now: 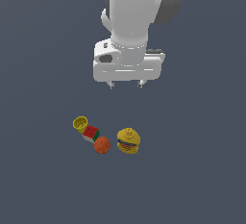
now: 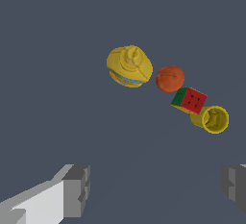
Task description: Pick up a designated object from a clutter of objects.
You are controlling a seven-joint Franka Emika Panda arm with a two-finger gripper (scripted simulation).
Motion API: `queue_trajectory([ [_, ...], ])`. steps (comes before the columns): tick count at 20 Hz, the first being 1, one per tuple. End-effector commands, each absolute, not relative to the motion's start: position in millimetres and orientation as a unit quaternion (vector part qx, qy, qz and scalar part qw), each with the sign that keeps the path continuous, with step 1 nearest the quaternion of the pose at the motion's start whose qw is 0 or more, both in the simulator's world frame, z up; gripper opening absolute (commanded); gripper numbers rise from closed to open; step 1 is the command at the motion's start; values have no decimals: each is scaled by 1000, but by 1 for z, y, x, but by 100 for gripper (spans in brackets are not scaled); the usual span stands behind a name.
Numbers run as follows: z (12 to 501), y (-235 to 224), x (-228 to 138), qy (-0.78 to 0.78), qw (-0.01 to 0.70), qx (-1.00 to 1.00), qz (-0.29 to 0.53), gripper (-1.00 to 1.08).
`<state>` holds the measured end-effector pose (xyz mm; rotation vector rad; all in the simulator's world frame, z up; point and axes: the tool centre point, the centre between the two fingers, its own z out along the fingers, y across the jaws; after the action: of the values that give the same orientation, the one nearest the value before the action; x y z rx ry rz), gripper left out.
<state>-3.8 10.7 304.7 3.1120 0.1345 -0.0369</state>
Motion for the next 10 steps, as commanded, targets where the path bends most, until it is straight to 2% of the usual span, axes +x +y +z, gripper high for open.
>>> queue_trajectory([
  [1,305,11,-4,43,13,999,-12,100],
  [10,308,22,-1,60,12,998,-15,100],
])
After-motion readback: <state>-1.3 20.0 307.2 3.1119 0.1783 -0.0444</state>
